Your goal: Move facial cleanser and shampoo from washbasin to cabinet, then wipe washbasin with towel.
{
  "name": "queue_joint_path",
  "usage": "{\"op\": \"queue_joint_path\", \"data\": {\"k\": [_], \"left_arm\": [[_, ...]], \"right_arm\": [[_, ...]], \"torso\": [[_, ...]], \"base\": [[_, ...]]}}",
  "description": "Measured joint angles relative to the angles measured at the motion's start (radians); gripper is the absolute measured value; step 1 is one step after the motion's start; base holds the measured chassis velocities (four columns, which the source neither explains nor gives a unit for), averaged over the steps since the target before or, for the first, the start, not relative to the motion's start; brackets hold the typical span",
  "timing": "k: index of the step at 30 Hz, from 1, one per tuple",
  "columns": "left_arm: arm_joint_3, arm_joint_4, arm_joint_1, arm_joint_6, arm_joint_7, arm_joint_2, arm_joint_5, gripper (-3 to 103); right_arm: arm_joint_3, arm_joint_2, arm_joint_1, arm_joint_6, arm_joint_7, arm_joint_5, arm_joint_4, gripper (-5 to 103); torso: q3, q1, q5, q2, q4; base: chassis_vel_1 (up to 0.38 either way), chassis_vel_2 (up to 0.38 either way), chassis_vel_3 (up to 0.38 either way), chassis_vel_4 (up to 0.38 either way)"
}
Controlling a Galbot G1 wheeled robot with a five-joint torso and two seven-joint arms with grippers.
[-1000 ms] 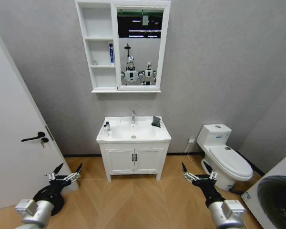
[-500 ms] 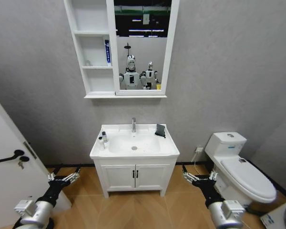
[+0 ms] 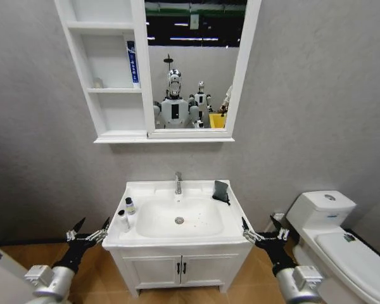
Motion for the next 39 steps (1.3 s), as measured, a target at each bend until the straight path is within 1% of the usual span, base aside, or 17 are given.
{"op": "queue_joint_path", "data": {"k": [3,5,11,12,15,17,23,24,25,28,31,34,36,39], "left_arm": [[0.014,0.013,-0.014,0.004,-0.009,0.01,0.005,100],[0.023,0.031,-0.021,0.004,-0.013,0.013,0.007,100],[0.056,0.091,-0.041,-0.009,-0.028,0.008,0.014,100],[0.064,0.121,-0.054,-0.02,-0.025,0.007,0.032,100],[0.069,0.143,-0.061,-0.031,-0.017,0.005,0.045,100],[0.082,0.181,-0.064,-0.045,-0.011,-0.001,0.058,100],[0.098,0.218,-0.076,-0.047,-0.01,0.002,0.075,100],[0.105,0.242,-0.093,-0.047,-0.011,0.006,0.082,100],[0.111,0.267,-0.111,-0.043,-0.015,0.013,0.088,100],[0.114,0.275,-0.118,-0.04,-0.018,0.017,0.088,100],[0.148,0.318,-0.16,-0.021,-0.04,0.039,0.09,100],[0.16,0.325,-0.167,-0.015,-0.045,0.046,0.089,100],[0.193,0.328,-0.177,0.006,-0.051,0.063,0.082,100],[0.202,0.318,-0.174,0.015,-0.052,0.074,0.076,100]], "right_arm": [[0.002,0.0,0.001,0.0,0.005,0.006,-0.002,100],[0.004,0.001,0.002,0.0,0.007,0.007,-0.004,100],[0.008,0.002,0.01,0.0,0.01,0.01,-0.008,100],[0.009,0.002,0.012,0.0,0.01,0.011,-0.01,100],[0.009,0.0,0.014,0.0,0.01,0.012,-0.013,100],[0.008,-0.001,0.015,0.0,0.012,0.011,-0.021,100],[0.006,0.008,0.017,0.002,0.02,0.011,-0.03,100],[0.004,0.008,0.022,0.003,0.022,0.012,-0.038,100],[0.003,0.002,0.029,0.003,0.022,0.018,-0.045,100],[0.002,0.0,0.031,0.003,0.023,0.02,-0.049,100],[0.002,-0.005,0.03,0.007,0.023,0.024,-0.065,100],[0.002,-0.004,0.03,0.007,0.024,0.024,-0.066,100],[0.0,-0.001,0.031,0.007,0.024,0.023,-0.071,100],[-0.002,0.003,0.034,0.008,0.024,0.022,-0.076,100]], "torso": [[0.0,-0.002,0.0011,0.001,0.0006],[-0.001,-0.002,0.0006,0.001,0.0007],[0.0,-0.001,0.0007,0.001,0.0007],[0.0,0.0,0.0008,0.0,0.0006],[0.0,0.0,0.0007,0.0,0.0005],[0.0,0.0,0.0008,0.0,0.0008],[0.0,0.0,0.0008,0.0,0.0007],[0.0,0.0,0.0007,0.0,0.0006],[0.0,0.0,0.0007,0.0,0.0007],[0.0,0.0,0.0007,0.0,0.0008],[0.0,0.0,0.0007,0.0,0.0006],[0.0,0.0,0.0008,0.0,0.0006],[0.0,0.0,0.0007,0.0,0.0005],[0.0,0.0,0.0007,0.0,0.0006]], "base": [[0.049,-0.024,-0.037,0.02],[0.09,-0.052,-0.071,0.054],[0.024,-0.028,-0.028,0.031],[0.0,0.0,0.0,0.0],[0.0,0.0,0.0,0.0],[-0.009,0.018,0.031,-0.011],[0.0,0.0,0.0,0.0],[0.0,0.0,0.0,0.0],[0.0,0.0,0.0,0.0],[0.0,0.0,0.0,0.0],[0.0,0.0,0.0,0.0],[0.0,0.0,0.0,0.0],[0.0,0.0,0.0,0.0],[0.0,0.0,0.0,0.0]]}}
